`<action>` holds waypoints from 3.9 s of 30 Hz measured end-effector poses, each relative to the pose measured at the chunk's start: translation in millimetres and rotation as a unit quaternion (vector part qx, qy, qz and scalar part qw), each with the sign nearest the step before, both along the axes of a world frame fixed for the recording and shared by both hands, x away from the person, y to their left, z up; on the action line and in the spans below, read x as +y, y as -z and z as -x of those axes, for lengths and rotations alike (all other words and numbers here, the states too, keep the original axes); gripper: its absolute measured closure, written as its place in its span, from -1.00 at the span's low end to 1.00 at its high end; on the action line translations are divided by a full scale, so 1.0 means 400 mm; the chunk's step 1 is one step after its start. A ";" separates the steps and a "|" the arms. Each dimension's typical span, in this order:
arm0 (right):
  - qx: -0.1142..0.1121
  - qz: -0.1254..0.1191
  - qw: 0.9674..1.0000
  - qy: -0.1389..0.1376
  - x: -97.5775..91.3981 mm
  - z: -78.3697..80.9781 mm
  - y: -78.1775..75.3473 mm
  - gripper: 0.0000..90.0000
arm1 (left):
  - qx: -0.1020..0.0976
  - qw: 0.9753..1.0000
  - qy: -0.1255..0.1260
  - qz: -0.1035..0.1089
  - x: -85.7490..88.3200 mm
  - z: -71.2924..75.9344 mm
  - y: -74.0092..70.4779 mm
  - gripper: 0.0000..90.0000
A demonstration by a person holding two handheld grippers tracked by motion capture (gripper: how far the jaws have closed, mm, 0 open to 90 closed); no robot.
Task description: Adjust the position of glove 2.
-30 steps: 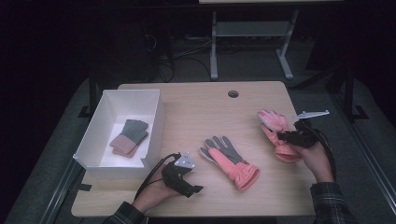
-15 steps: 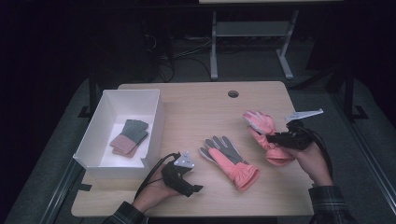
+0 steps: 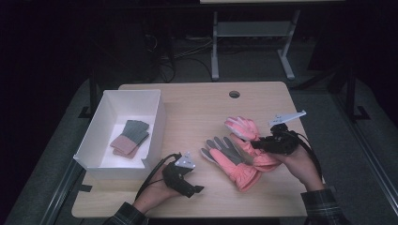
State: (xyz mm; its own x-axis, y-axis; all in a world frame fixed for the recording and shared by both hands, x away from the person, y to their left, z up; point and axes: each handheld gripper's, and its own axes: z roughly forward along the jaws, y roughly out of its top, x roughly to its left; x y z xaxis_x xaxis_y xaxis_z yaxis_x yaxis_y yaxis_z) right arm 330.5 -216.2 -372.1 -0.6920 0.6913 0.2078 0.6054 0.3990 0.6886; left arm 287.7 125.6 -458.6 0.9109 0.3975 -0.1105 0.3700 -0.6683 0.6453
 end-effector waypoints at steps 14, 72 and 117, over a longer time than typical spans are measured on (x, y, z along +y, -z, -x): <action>0.000 0.007 0.999 -0.053 0.090 0.022 -0.003 0.74 | 0.000 1.000 -0.002 0.002 0.000 0.001 0.000 -0.64; -0.022 0.009 1.000 0.010 0.000 0.017 0.045 0.98 | -0.003 0.999 -0.015 0.033 0.004 -0.013 -0.065 1.00; 0.048 0.007 0.997 -0.068 0.019 0.115 0.194 1.00 | 0.019 0.999 -0.021 0.023 -0.126 -0.112 -0.033 1.00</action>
